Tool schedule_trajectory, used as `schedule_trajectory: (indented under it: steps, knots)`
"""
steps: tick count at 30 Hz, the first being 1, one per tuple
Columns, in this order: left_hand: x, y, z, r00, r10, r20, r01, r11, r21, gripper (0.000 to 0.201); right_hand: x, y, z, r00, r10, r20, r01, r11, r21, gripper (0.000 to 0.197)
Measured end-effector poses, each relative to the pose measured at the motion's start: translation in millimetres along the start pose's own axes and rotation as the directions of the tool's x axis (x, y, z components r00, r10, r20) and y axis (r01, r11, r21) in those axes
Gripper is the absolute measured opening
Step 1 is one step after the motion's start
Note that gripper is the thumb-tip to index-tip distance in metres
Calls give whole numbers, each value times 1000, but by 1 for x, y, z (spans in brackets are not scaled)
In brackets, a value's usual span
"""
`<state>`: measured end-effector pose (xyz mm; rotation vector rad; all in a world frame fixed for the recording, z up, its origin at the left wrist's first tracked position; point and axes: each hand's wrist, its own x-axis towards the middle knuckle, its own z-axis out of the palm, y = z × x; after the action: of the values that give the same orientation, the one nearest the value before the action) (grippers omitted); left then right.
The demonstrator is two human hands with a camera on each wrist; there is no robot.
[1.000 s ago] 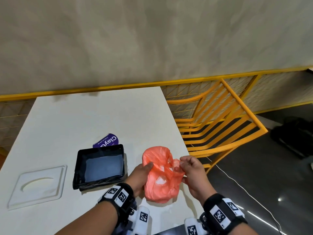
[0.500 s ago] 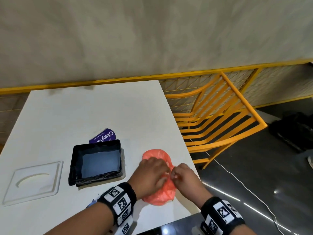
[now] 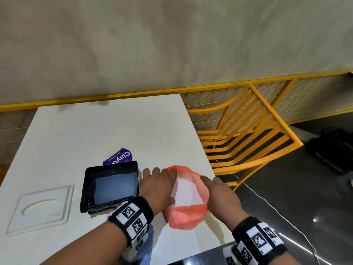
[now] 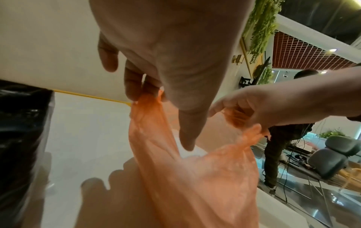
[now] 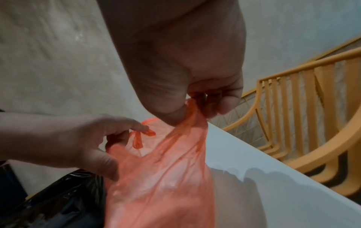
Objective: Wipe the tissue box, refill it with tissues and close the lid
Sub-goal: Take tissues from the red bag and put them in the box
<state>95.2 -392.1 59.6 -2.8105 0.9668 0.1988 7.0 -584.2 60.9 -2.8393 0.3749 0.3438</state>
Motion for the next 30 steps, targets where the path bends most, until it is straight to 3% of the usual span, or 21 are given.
schedule_trajectory:
  steps: [2, 4, 7, 8, 10, 12, 15, 18, 21, 26, 30]
  knots:
    - [2, -4, -3, 999, -48, 9, 48, 999, -20, 81, -1, -3, -1, 999, -1, -47, -1, 999, -40, 66]
    - [3, -7, -6, 999, -9, -44, 7, 999, -54, 70, -4, -9, -4, 989, -14, -149, -4, 993, -121, 68]
    - [4, -3, -6, 945, 232, -229, -248, 968, -44, 33, -12, -23, -3, 907, -215, -363, 186, 976, -112, 56]
    - [6, 0, -8, 922, 311, -233, -336, 939, -76, 24, -14, -28, 0, 877, -283, -388, 272, 959, -84, 50]
    - [12, 5, -9, 927, 345, -148, -371, 899, -232, 22, -13, -35, 6, 882, -349, -317, 370, 929, 8, 37]
    - [18, 6, 2, 950, 312, -7, -294, 888, -354, 27, -9, -35, 13, 929, -322, -181, 336, 940, 53, 32]
    - [25, 3, 18, 951, 301, 66, -248, 875, -416, 41, -9, -30, 26, 944, -328, -14, 326, 942, -80, 31]
    - [39, 0, 27, 962, 264, 67, -212, 879, -427, 55, -17, -28, 33, 944, -320, 81, 329, 934, -140, 16]
    - [55, -5, 22, 979, 194, 59, -150, 886, -438, 57, -21, -25, 35, 941, -310, 134, 328, 934, -143, 15]
    - [63, 5, 9, 976, 157, 154, -109, 954, -280, 51, -21, -29, 26, 929, -313, 197, 339, 934, -111, 30]
    - [69, 14, 8, 951, 107, 289, -45, 976, -215, 64, -19, -30, 15, 956, -225, 187, 254, 956, -148, 45]
